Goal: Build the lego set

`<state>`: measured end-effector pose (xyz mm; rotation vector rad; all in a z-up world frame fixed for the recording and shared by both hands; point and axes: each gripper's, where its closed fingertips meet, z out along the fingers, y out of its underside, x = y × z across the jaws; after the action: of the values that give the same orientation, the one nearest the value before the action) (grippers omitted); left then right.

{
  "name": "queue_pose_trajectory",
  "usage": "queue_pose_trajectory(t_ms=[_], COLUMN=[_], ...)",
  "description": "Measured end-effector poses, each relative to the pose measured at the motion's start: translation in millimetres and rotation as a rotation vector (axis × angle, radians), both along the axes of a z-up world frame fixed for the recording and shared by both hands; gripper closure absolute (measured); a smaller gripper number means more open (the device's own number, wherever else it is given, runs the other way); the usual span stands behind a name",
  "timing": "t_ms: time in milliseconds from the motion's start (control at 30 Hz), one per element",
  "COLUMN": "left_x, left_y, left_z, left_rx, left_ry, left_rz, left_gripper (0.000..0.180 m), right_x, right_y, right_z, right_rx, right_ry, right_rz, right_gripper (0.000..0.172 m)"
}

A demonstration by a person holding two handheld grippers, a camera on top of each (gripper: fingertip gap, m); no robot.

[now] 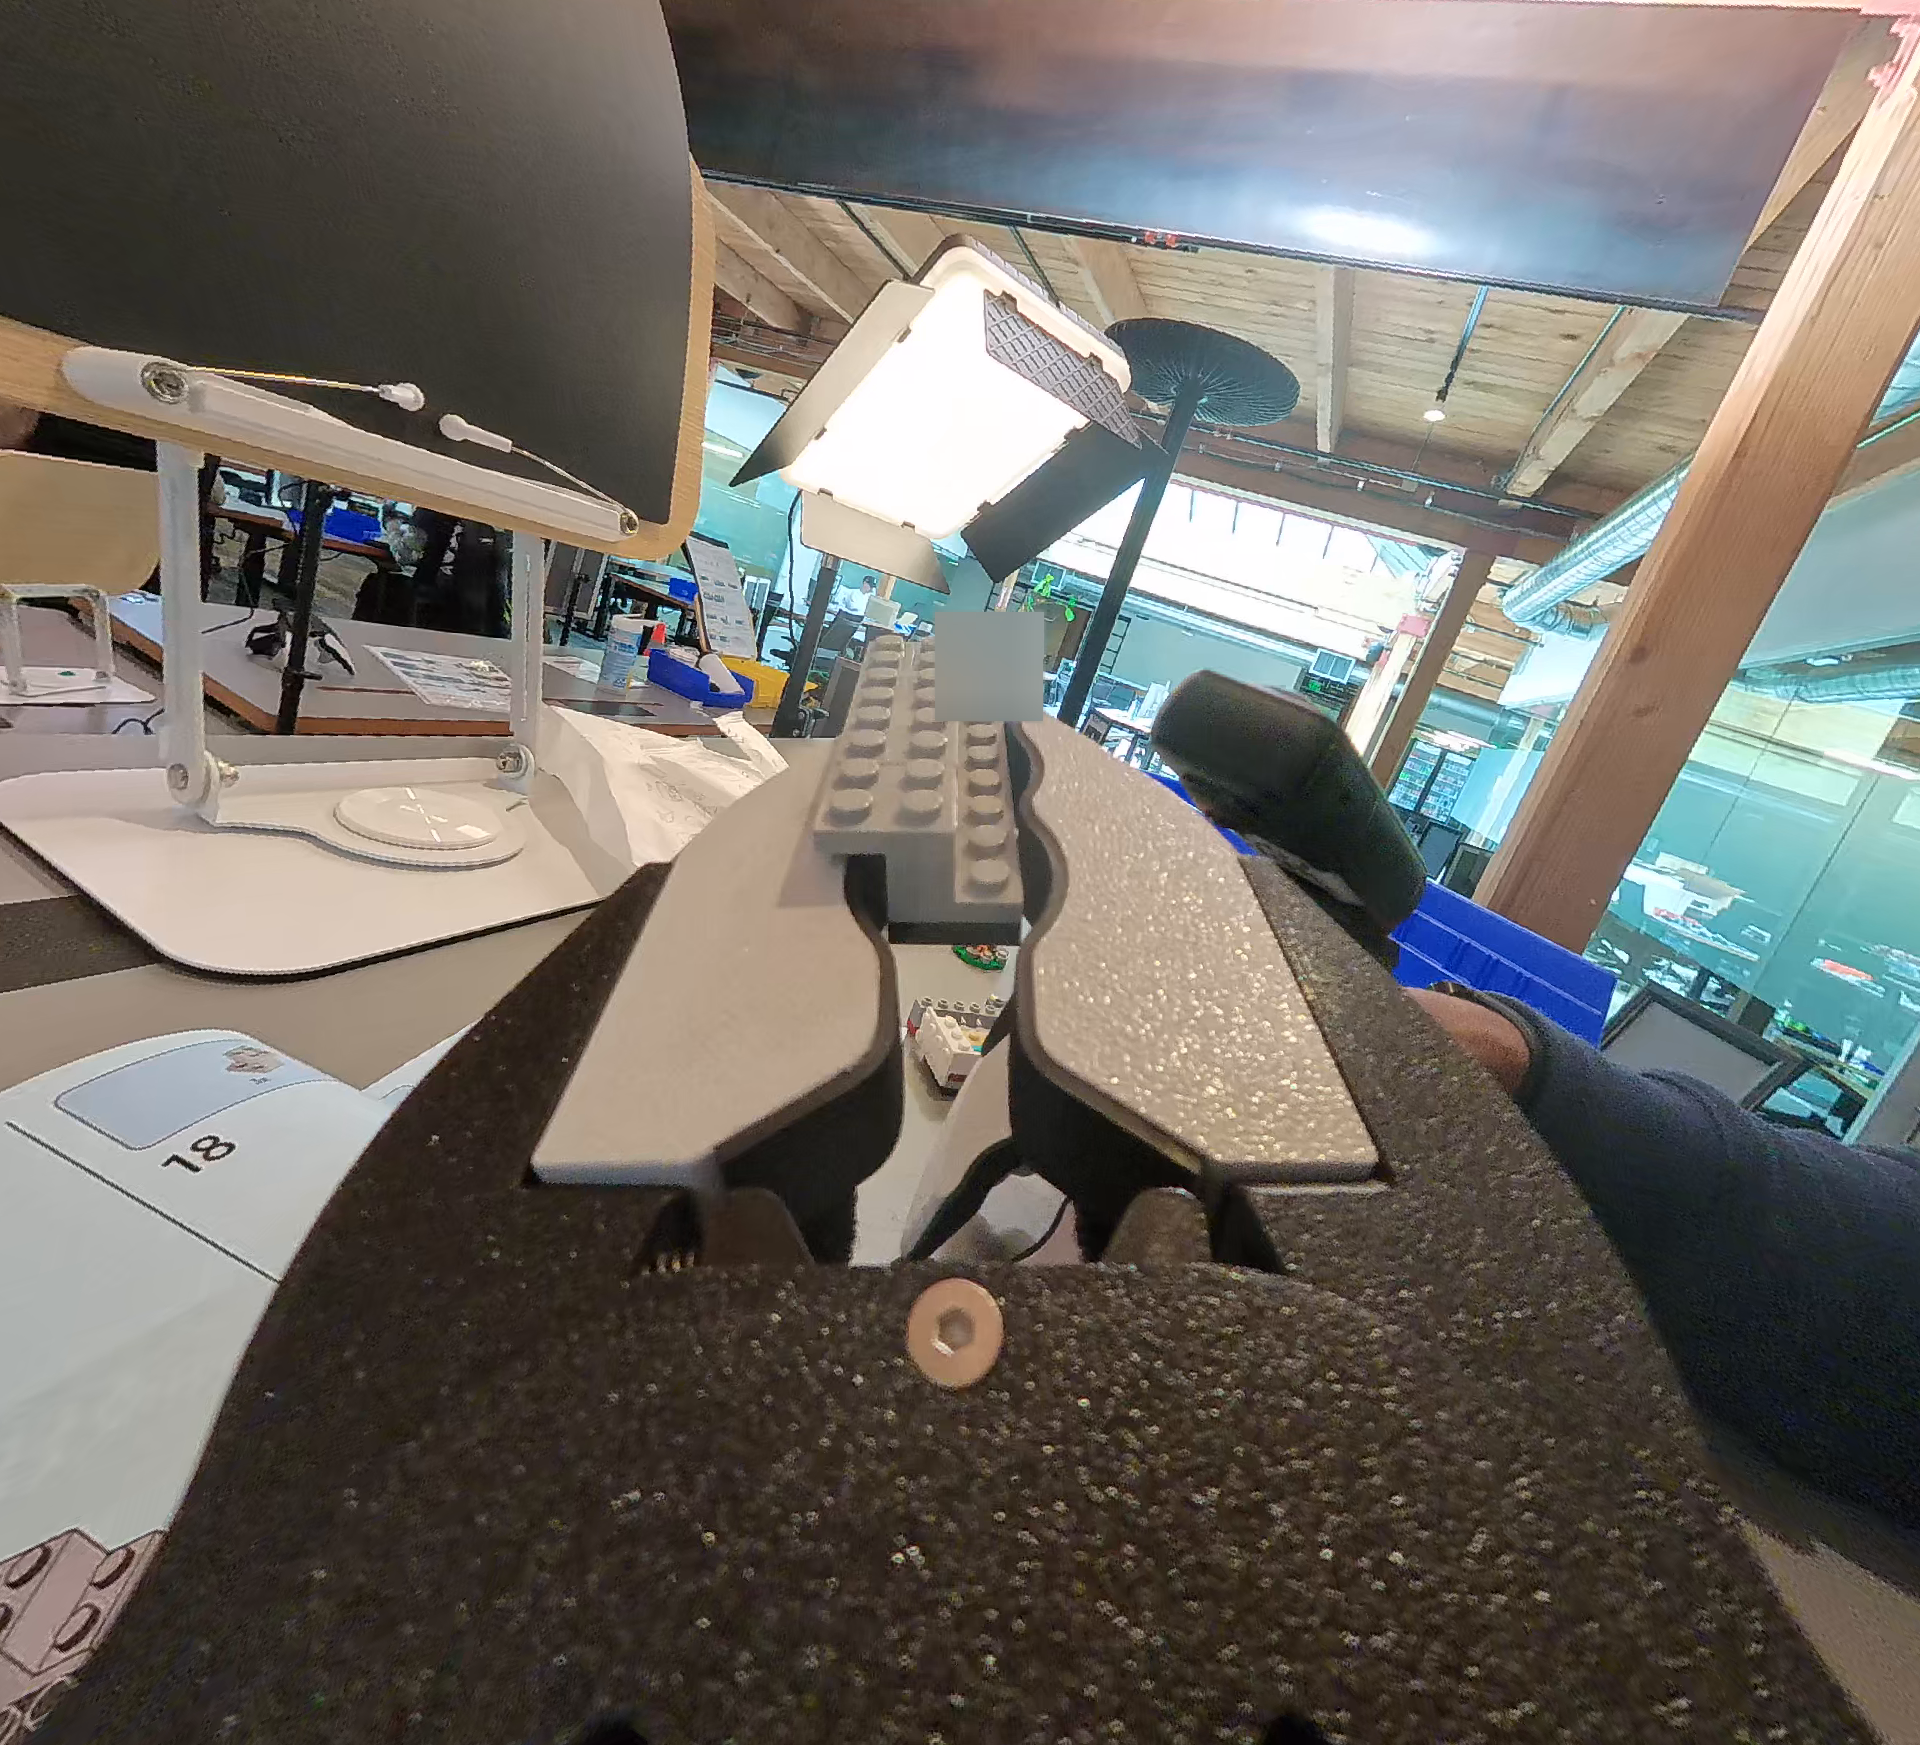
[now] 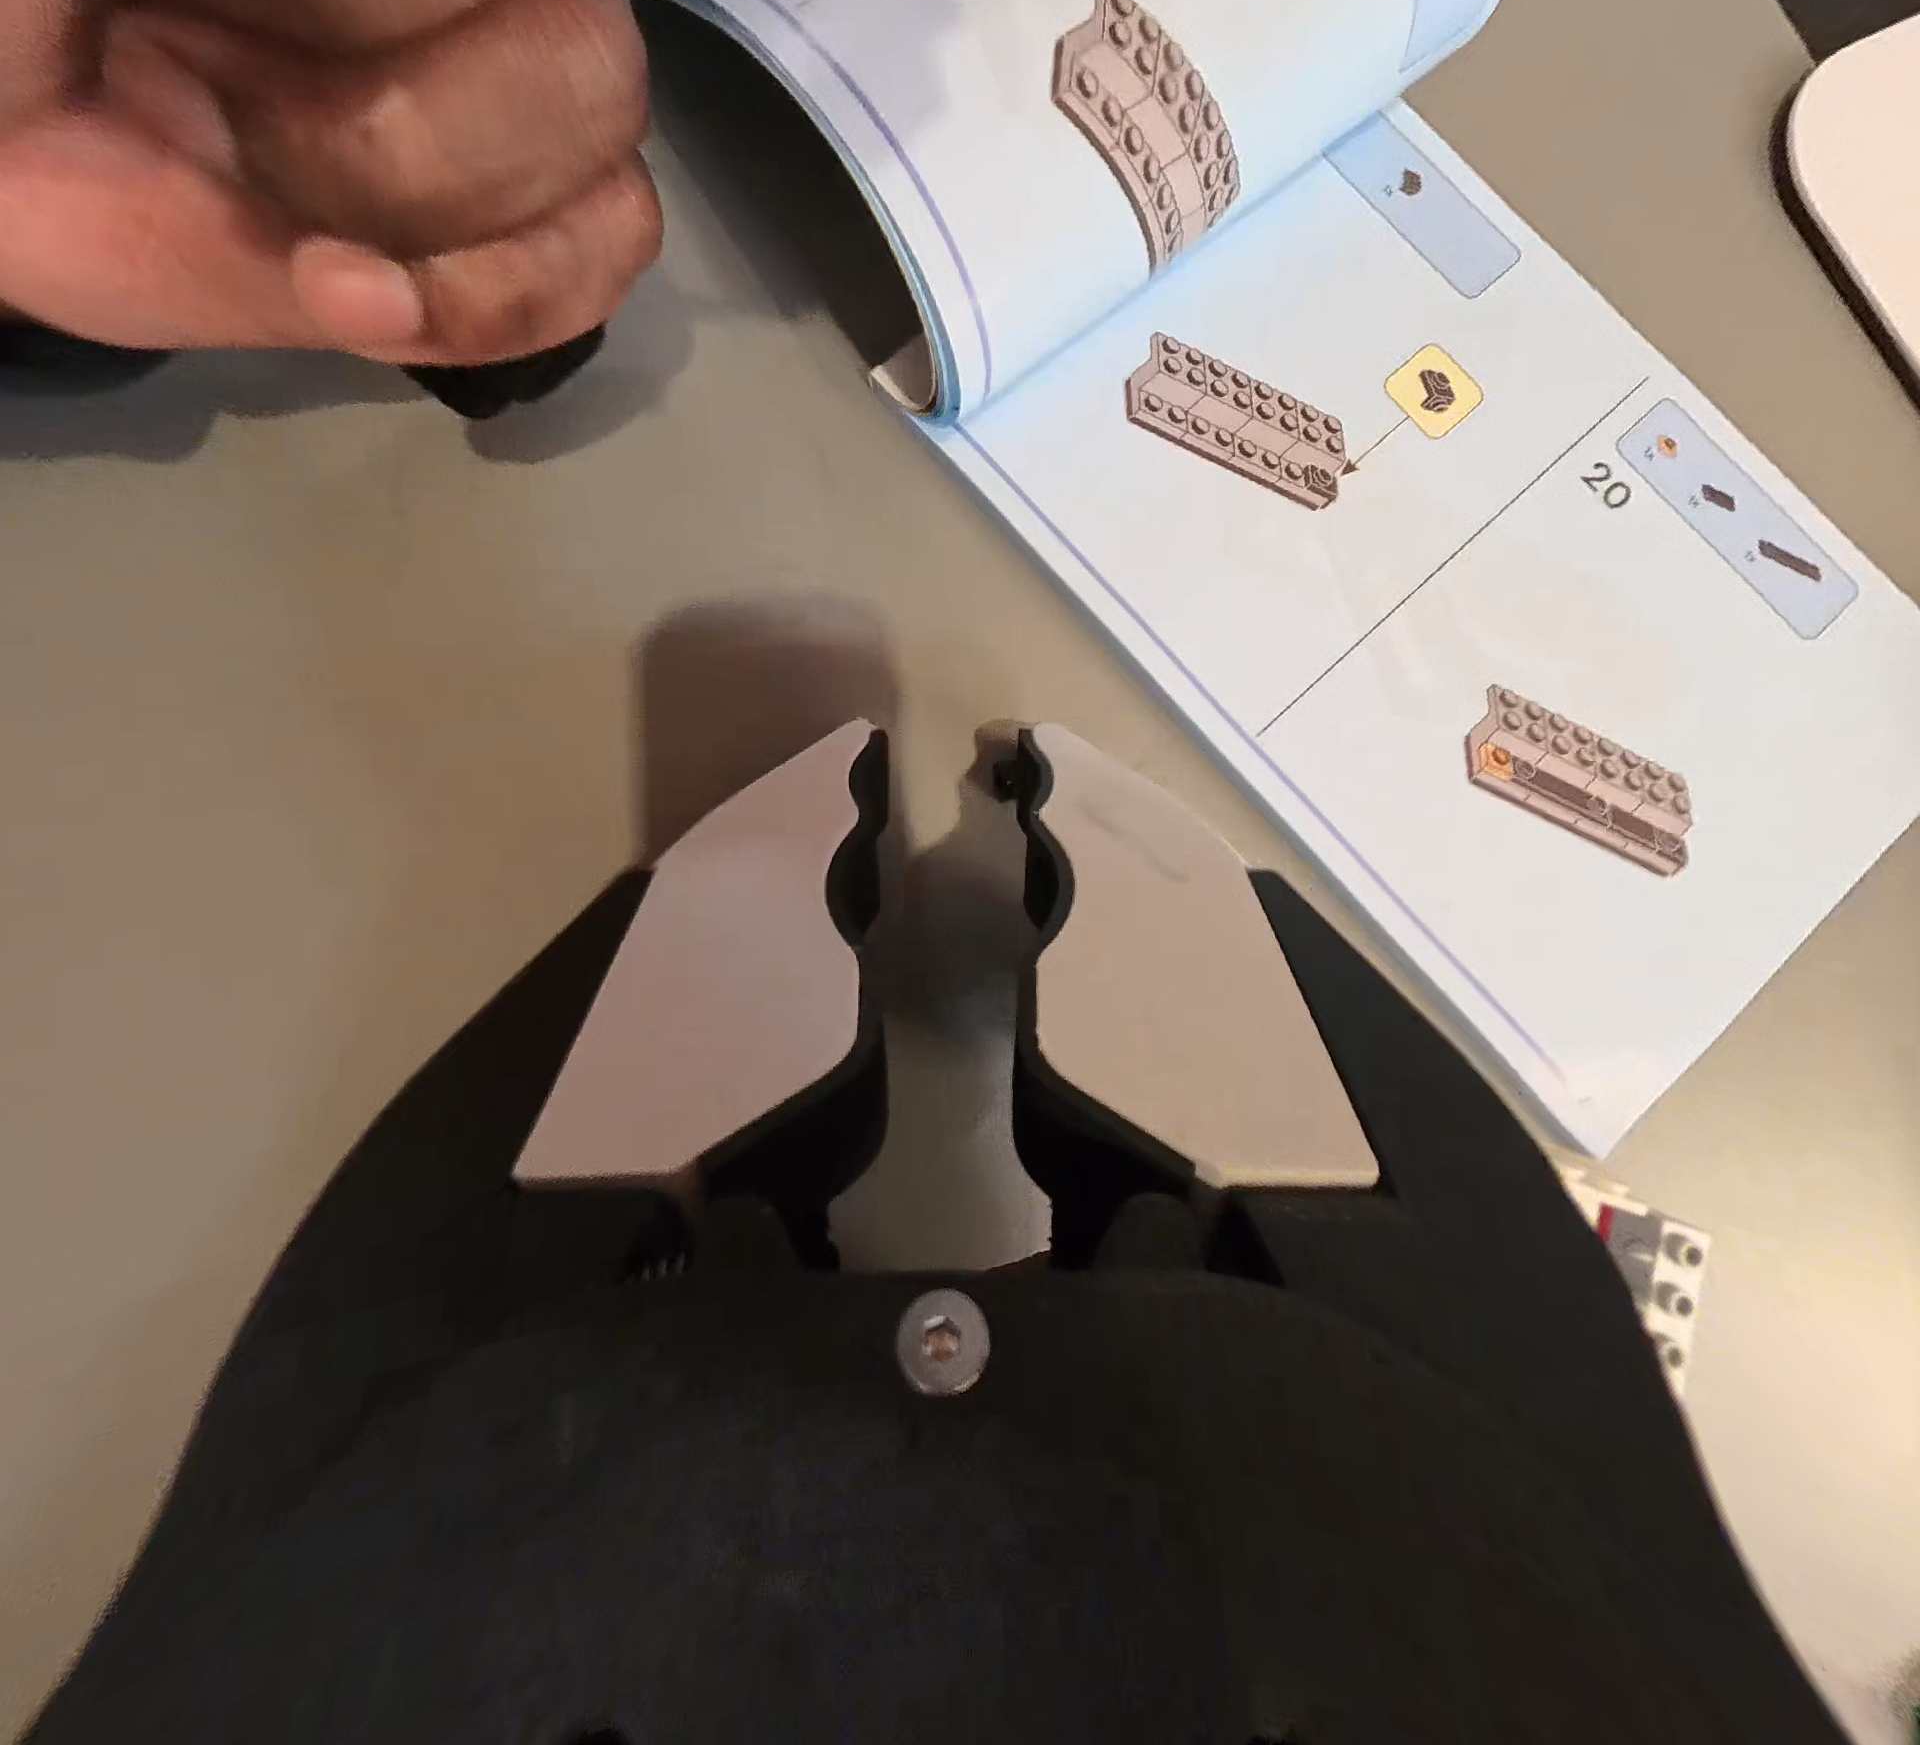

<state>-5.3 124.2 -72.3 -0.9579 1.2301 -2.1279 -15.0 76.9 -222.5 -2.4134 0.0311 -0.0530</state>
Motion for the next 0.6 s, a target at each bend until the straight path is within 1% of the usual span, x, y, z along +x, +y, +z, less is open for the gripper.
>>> queue_pose_trajectory(t_ms=[67, 100, 167, 200, 300, 400, 533, 600], left_x=[0, 0, 0, 0, 0, 0, 0, 0], left_y=[-1, -1, -1, -2, -2, -3, -6, -7], left_z=[0, 0, 0, 0, -1, -1, -2, -2], left_rx=[0.003, 0.003, 0.000, 0.000, 0.003, 0.003, 0.009, 0.012], left_ry=[0.001, 0.001, 0.002, 0.002, 0.004, 0.004, 0.008, 0.009], left_rz=[-0.002, -0.003, -0.006, -0.006, -0.006, -0.008, -0.015, -0.017], left_gripper=[0.163, 0.163, 0.163, 0.163, 0.163, 0.163, 0.163, 0.163], right_x=[2, 9, 19, 18, 13, 7, 7, 3], right_y=[-2, -4, -7, -10, -13, -8, -1, 4], right_z=[6, 8, 4, 0, -8, -8, -9, -8], right_rx=[0.037, 0.042, 0.020, -0.011, -0.057, -0.045, -0.032, -0.014], right_ry=[0.014, 0.000, -0.012, -0.001, 0.032, 0.072, 0.040, 0.023], right_rz=[-0.041, -0.092, -0.188, -0.201, -0.215, -0.198, -0.166, -0.109], right_gripper=[0.149, 0.150, 0.151, 0.151, 0.151, 0.148, 0.148, 0.151])
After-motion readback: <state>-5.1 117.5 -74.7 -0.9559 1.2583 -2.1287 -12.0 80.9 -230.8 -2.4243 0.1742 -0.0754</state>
